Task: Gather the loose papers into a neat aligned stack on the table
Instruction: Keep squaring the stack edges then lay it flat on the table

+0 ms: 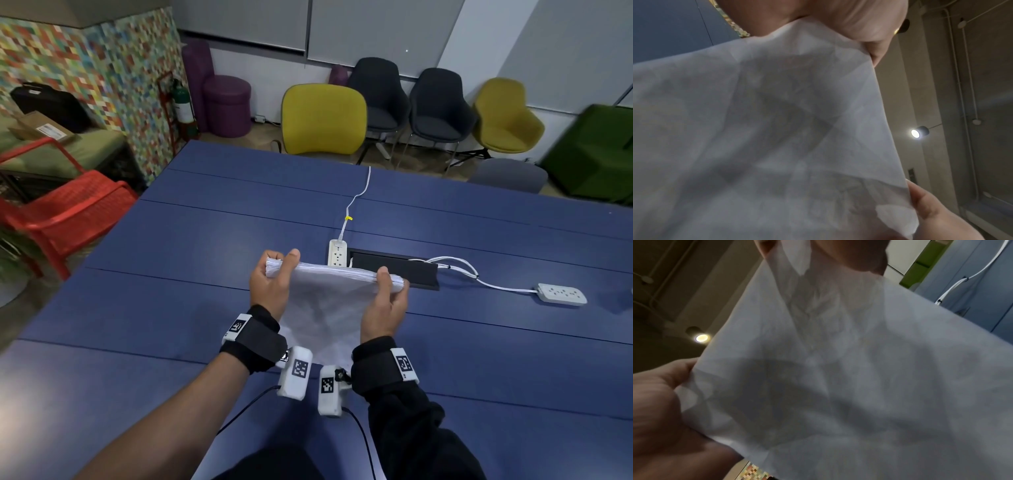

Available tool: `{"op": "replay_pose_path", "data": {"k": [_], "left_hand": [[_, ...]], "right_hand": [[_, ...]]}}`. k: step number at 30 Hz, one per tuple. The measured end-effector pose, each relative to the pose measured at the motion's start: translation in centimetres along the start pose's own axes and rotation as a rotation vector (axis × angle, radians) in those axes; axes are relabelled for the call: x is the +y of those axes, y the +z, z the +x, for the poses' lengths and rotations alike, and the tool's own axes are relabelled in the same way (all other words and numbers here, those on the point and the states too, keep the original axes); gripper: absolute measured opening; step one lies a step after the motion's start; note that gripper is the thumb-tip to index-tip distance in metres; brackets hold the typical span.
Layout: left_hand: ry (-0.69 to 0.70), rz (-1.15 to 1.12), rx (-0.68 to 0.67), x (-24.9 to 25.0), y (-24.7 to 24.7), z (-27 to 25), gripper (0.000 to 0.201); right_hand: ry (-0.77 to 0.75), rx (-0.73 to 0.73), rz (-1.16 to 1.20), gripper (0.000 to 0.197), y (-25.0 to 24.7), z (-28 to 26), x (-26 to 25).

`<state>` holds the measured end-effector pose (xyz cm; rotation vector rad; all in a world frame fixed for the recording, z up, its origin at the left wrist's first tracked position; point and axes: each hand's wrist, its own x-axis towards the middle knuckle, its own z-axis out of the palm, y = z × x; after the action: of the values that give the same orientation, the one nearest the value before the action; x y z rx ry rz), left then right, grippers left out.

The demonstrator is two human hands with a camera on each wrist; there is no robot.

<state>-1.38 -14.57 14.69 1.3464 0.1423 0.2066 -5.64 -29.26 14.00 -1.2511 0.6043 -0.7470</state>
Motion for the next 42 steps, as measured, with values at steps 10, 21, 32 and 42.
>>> {"op": "replay_pose_path", "data": {"k": [10, 21, 32, 42], "left_hand": [[-0.019, -0.023, -0.024, -0.2, -0.3, -0.1, 0.036], [0.021, -0.001, -0.001, -0.1, -0.1, 0.1, 0.020], [-0.012, -0.075, -0.034, 0.4, -0.1, 0.8, 0.009], [-0.054, -0.016, 0.067, 0.9, -0.3, 1.7, 0.019]], "right_hand": [[-0.081, -0.050, 0.020, 0.026, -0.2, -0.2, 0.2], [-0.066, 0.021, -0.030, 0.018, 0.0, 0.1, 0.1], [-0.146, -0.147, -0.010, 0.024, -1.5, 0.0, 1.0], [-0.156, -0.095, -0.141, 0.014, -0.9, -0.1, 1.1]]}}
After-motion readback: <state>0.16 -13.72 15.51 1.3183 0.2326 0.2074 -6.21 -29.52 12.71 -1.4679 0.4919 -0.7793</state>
